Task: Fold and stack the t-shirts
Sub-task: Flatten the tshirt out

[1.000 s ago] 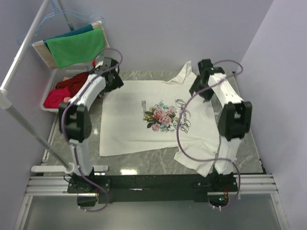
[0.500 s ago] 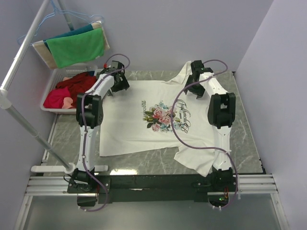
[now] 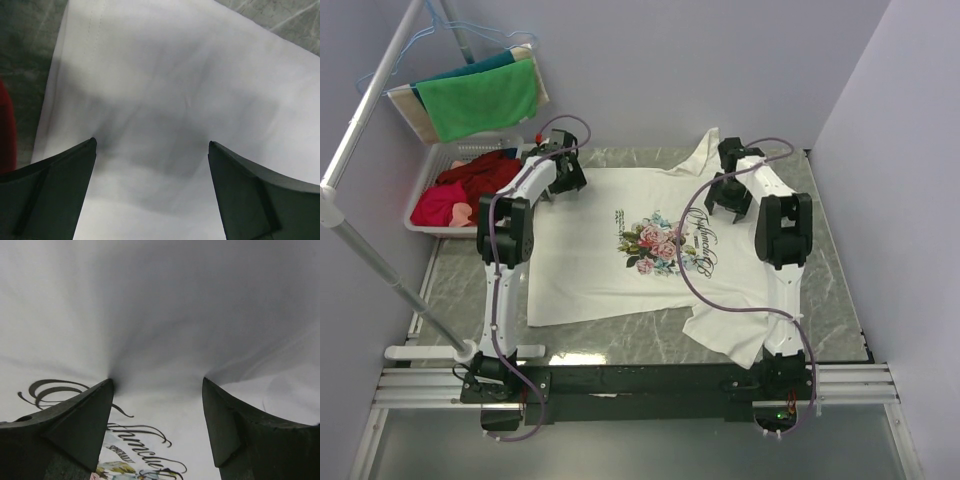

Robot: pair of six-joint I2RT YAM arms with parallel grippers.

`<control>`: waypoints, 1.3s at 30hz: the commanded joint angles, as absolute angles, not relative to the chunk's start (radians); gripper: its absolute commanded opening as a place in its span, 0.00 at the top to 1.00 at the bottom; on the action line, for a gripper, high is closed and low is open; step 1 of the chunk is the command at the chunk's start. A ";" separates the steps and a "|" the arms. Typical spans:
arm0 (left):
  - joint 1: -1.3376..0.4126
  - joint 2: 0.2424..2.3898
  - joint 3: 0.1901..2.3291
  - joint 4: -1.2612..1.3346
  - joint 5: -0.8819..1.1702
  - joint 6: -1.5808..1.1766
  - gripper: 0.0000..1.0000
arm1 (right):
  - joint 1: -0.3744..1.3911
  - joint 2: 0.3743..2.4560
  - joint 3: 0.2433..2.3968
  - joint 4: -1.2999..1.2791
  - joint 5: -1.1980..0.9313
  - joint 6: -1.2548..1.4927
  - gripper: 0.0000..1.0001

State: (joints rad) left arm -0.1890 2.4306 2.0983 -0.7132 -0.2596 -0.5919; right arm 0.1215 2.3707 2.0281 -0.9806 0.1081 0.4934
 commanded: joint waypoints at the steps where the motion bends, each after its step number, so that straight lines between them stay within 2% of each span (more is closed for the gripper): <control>1: -0.189 2.399 2.030 -0.744 -0.235 -0.592 0.01 | 0.106 2.310 1.908 -1.043 0.137 0.512 0.22; 8: -0.189 2.388 1.976 -0.753 -0.229 -0.604 0.00 | 0.101 2.226 1.741 -1.035 0.170 0.526 0.23; 18: -0.189 2.310 1.827 -0.724 -0.222 -0.617 0.01 | 0.086 2.163 1.644 -1.017 0.210 0.557 0.23; 24: -0.187 2.365 1.998 -0.770 -0.248 -0.589 0.01 | 0.084 2.163 1.767 -1.043 0.183 0.577 0.24; 32: -0.146 2.424 2.282 -0.753 -0.238 -0.604 0.01 | 0.084 2.155 2.049 -1.112 0.184 0.630 0.24; 39: -0.124 2.460 2.256 -0.644 -0.248 -0.600 0.02 | 0.089 2.226 2.230 -1.080 0.089 0.669 0.24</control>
